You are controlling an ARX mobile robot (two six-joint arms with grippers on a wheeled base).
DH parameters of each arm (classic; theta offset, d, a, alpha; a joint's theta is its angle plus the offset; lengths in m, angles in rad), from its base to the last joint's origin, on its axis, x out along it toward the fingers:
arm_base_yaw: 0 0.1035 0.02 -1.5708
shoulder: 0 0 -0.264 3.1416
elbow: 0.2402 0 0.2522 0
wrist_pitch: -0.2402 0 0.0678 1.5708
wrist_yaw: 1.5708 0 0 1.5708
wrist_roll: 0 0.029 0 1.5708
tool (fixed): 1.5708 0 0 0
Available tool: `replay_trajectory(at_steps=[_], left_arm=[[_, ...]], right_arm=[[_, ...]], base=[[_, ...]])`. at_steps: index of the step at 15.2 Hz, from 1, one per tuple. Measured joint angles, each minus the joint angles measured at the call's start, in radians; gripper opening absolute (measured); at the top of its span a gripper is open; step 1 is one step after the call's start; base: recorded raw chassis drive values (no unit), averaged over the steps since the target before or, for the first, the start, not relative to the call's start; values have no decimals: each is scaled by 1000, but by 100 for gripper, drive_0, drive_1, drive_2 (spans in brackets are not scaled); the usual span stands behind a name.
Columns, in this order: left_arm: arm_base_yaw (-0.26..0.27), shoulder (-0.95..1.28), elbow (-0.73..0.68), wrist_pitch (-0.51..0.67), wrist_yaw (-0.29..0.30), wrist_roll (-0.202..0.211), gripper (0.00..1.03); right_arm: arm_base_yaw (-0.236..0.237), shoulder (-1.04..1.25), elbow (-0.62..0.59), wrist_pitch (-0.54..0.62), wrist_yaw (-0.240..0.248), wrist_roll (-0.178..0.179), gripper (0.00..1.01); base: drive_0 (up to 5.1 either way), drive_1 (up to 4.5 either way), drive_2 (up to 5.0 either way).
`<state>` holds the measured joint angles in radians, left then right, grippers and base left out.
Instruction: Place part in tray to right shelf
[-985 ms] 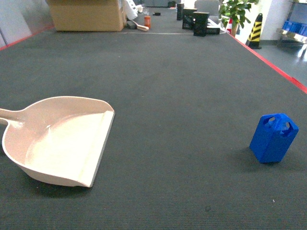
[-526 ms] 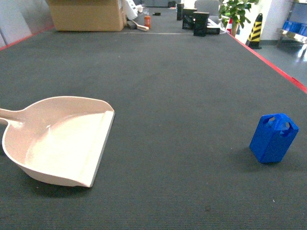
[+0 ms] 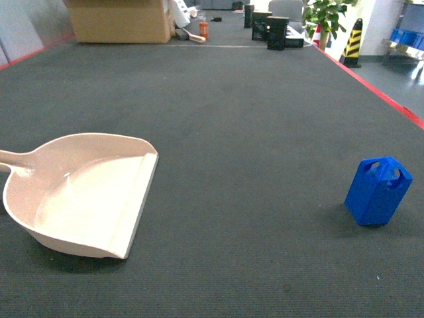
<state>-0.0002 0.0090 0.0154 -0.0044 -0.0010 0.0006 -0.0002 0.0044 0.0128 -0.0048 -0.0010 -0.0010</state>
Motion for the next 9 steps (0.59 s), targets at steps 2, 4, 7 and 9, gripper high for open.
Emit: replay_trajectory(at_steps=[2, 4, 7, 9], left_arm=[[0, 0, 0, 0, 0, 0, 98], [0, 0, 0, 0, 0, 0, 98], [0, 0, 0, 0, 0, 0, 98], [0, 0, 0, 0, 0, 0, 98]], right_arm=[[0, 0, 0, 0, 0, 0, 98], [0, 0, 0, 0, 0, 0, 98], [0, 0, 0, 0, 0, 0, 98], [0, 0, 0, 0, 0, 0, 98]], base=[[0, 0, 0], [0, 0, 0], [0, 0, 0], [0, 0, 0]])
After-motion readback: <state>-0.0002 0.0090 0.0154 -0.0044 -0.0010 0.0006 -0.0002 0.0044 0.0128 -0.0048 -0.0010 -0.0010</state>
